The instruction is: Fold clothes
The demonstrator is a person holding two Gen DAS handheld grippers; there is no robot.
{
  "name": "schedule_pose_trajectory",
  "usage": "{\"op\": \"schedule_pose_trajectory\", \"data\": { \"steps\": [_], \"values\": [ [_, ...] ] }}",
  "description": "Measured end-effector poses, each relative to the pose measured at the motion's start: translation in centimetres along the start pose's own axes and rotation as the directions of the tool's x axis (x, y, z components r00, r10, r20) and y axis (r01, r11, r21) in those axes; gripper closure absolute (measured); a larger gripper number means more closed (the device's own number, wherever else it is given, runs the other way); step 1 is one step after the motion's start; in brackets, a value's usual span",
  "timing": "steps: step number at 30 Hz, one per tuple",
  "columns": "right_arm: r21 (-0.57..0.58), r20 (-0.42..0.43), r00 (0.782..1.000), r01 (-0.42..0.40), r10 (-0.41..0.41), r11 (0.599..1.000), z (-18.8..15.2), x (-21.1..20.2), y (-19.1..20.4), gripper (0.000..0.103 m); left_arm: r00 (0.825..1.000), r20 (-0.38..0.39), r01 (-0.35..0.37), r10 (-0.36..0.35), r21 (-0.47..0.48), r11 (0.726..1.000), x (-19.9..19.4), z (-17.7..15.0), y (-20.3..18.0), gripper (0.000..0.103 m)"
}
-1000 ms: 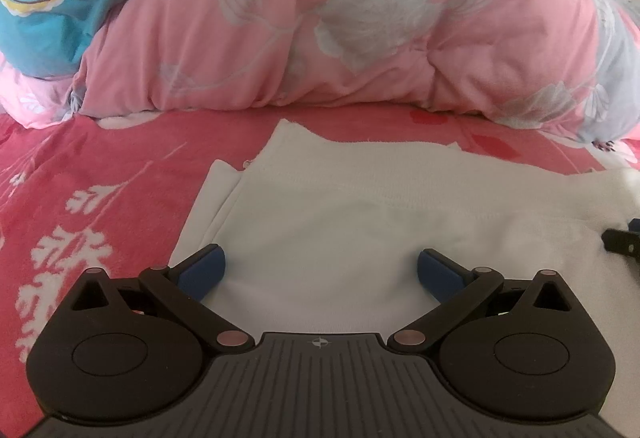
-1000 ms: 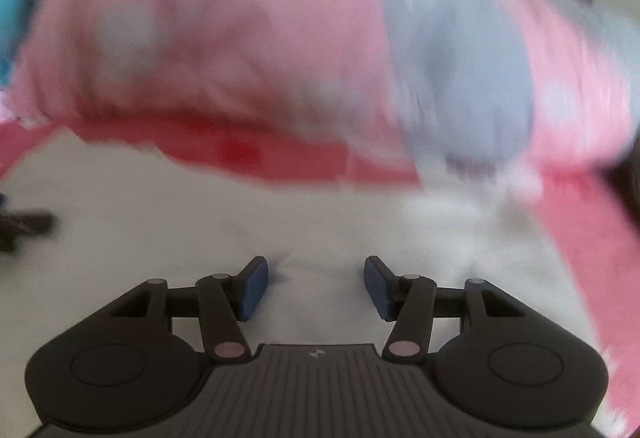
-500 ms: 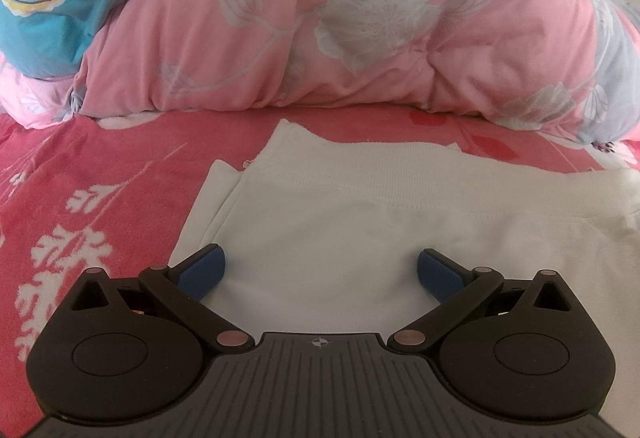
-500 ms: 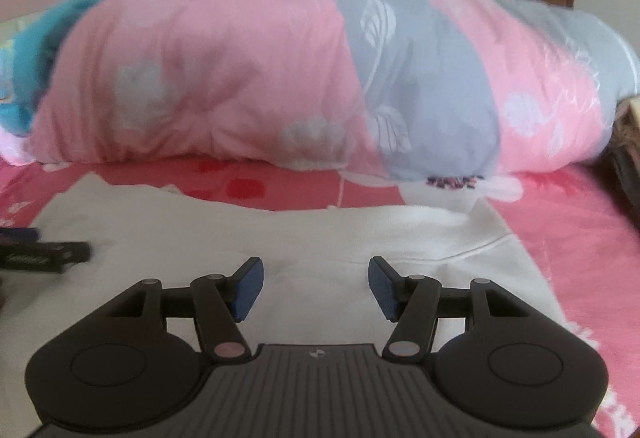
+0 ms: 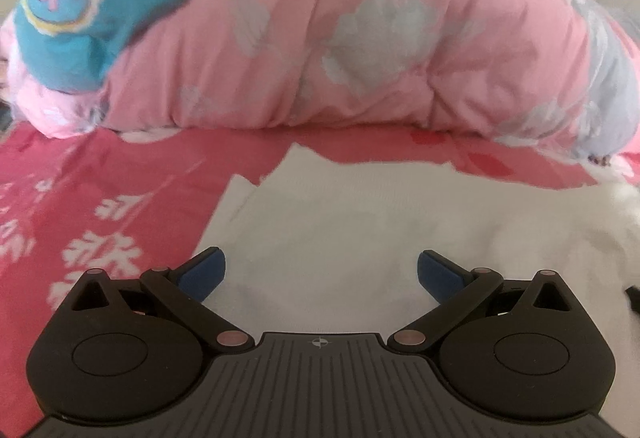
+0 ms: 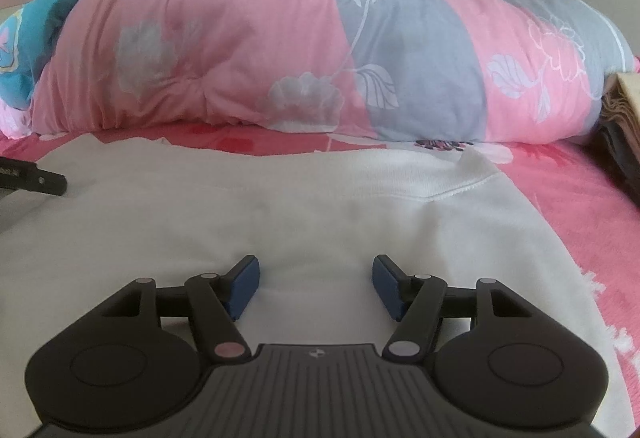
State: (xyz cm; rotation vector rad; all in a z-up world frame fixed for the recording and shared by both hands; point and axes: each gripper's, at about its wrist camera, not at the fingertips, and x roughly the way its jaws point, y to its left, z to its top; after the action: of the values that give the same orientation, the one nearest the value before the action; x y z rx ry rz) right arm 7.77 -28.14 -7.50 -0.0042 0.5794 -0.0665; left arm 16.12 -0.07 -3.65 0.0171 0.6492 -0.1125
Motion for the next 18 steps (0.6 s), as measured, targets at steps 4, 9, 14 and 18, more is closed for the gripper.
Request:
{"op": "schedule_pose_trajectory", "data": {
  "steps": [4,9,14,18],
  "values": [
    [0.003,0.005,1.000,-0.002,0.002,1.000,-0.1,-0.1,0.0,0.038,0.996,0.057,0.060,-0.062,0.039,0.997,-3.4,-0.4,-0.9,0.000],
    [0.012,0.009,1.000,-0.010,0.010,1.000,0.0,-0.1,-0.2,0.037,0.987,0.088,0.126,-0.131,0.066,0.990,-6.4,-2.7,-1.0,0.000],
    [0.101,0.095,0.994,-0.065,0.056,0.993,0.2,-3.5,-1.5,0.038,0.989,0.099,0.106,-0.110,0.053,0.993,-8.1,-5.0,0.9,0.000],
    [0.096,0.158,0.978,-0.154,0.138,0.983,-1.2,-7.9,-0.5,0.044,0.994,0.093,0.064,-0.066,0.026,0.998,-8.4,-6.9,1.9,0.000]
  ]
}}
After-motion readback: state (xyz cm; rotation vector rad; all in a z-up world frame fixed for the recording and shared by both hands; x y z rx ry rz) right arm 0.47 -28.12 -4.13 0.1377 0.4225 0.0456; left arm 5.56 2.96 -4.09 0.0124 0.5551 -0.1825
